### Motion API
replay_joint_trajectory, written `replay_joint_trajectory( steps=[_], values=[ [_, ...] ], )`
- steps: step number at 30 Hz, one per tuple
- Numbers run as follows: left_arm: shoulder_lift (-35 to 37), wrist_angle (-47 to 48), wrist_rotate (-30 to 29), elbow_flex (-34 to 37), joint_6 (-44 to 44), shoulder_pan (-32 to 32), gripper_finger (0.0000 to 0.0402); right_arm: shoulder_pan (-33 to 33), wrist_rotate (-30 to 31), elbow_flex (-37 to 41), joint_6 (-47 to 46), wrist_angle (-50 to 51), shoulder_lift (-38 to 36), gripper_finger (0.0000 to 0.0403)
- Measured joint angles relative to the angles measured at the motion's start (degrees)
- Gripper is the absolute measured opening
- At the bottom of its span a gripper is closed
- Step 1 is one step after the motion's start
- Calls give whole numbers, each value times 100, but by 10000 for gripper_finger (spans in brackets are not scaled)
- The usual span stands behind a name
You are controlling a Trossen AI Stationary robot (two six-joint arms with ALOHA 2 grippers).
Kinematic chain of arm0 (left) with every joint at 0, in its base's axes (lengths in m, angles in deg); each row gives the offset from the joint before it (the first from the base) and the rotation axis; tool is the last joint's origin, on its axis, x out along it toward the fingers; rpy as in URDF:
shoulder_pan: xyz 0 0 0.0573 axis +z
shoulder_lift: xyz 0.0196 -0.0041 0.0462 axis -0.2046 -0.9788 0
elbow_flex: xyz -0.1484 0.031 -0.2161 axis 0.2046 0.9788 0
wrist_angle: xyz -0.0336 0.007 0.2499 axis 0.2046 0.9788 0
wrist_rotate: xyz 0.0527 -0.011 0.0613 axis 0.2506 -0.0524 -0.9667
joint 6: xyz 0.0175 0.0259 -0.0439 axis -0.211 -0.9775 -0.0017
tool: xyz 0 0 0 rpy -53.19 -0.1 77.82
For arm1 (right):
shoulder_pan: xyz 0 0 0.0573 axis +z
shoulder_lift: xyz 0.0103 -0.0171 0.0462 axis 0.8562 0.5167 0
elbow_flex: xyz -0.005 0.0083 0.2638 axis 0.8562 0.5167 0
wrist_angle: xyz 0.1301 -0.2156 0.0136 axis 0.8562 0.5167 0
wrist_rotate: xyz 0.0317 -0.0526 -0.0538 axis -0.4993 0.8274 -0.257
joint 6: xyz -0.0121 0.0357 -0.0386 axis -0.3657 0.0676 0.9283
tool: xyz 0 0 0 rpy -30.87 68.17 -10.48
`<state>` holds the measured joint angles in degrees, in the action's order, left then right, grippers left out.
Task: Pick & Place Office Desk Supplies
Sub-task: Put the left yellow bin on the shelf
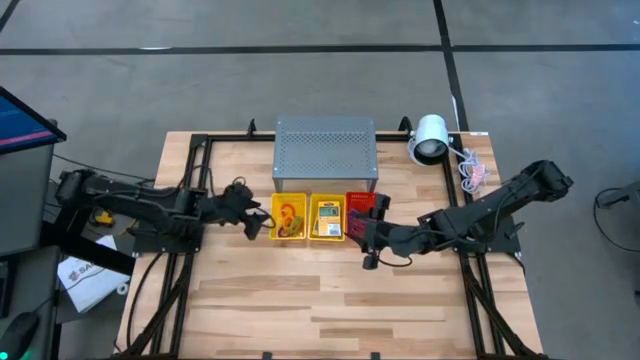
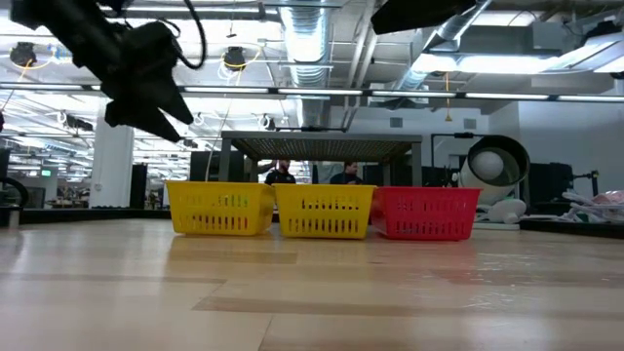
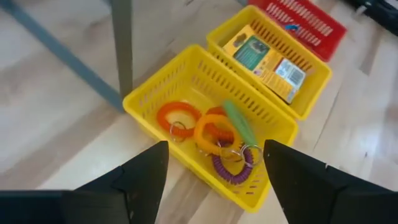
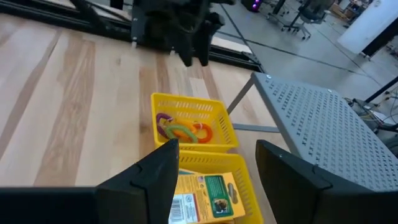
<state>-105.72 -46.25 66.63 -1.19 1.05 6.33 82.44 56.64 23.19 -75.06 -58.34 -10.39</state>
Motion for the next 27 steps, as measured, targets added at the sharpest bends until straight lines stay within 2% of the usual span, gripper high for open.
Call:
replay_joint_trajectory(
  steps=[6, 11, 17, 27],
  values=[
    [-429, -10, 565, -124, 627, 531, 248, 117, -14, -1, -15, 134, 0, 204],
    [-894, -32, 914, -126, 933, 732, 238, 267, -16, -2, -46, 163, 0, 204],
    [-1307, -49, 944, -126, 1170, 774, 224, 482, -16, -2, -111, 163, 0, 204],
    [-1565, -513, 1145, -126, 1367, 772, 211, 708, -15, -2, -362, 205, 0, 205]
  ],
)
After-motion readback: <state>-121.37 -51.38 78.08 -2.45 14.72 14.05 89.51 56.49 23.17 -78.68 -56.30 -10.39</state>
